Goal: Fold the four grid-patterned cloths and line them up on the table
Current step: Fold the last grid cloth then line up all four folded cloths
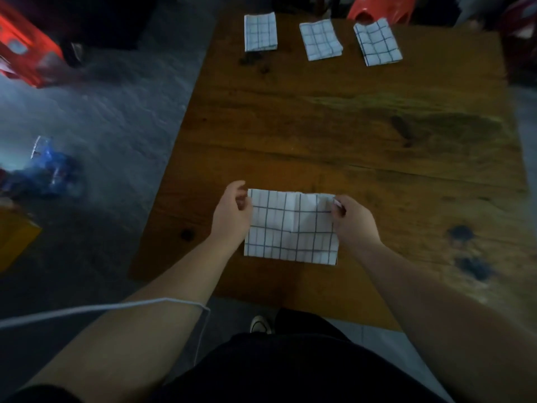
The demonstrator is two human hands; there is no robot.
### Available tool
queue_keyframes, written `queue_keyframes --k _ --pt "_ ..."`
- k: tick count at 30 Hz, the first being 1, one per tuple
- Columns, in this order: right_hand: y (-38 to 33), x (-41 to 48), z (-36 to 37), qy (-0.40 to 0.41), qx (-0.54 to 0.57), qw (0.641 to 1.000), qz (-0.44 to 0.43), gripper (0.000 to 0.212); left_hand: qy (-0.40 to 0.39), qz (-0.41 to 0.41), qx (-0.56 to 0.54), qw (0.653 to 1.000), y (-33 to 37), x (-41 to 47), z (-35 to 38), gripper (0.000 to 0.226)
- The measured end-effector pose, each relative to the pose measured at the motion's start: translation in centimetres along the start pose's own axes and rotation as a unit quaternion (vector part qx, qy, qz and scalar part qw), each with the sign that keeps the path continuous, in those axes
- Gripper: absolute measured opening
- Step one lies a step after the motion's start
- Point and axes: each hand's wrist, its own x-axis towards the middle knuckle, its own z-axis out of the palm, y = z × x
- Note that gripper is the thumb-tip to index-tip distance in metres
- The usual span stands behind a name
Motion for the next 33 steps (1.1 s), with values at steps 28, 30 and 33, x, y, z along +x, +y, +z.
queue_keyframes --k 28,30,33 --pt "5.0 -10.0 9.2 -0.179 -0.325 0.912 -0.177 0.064 -0.241 0.355 0.461 0.777 -12.0 -6.2 4.9 0.073" --pt "6.0 -10.6 8.5 -0.163 -0.328 0.918 -0.154 0.065 -0.226 0.351 0.46 0.784 -12.4 -6.2 4.4 0.071" --pt "7.8 -11.5 7.1 -0.14 -0.341 0.926 -0.086 0.067 -0.202 0.343 0.461 0.793 -13.8 -5.8 2.7 0.07"
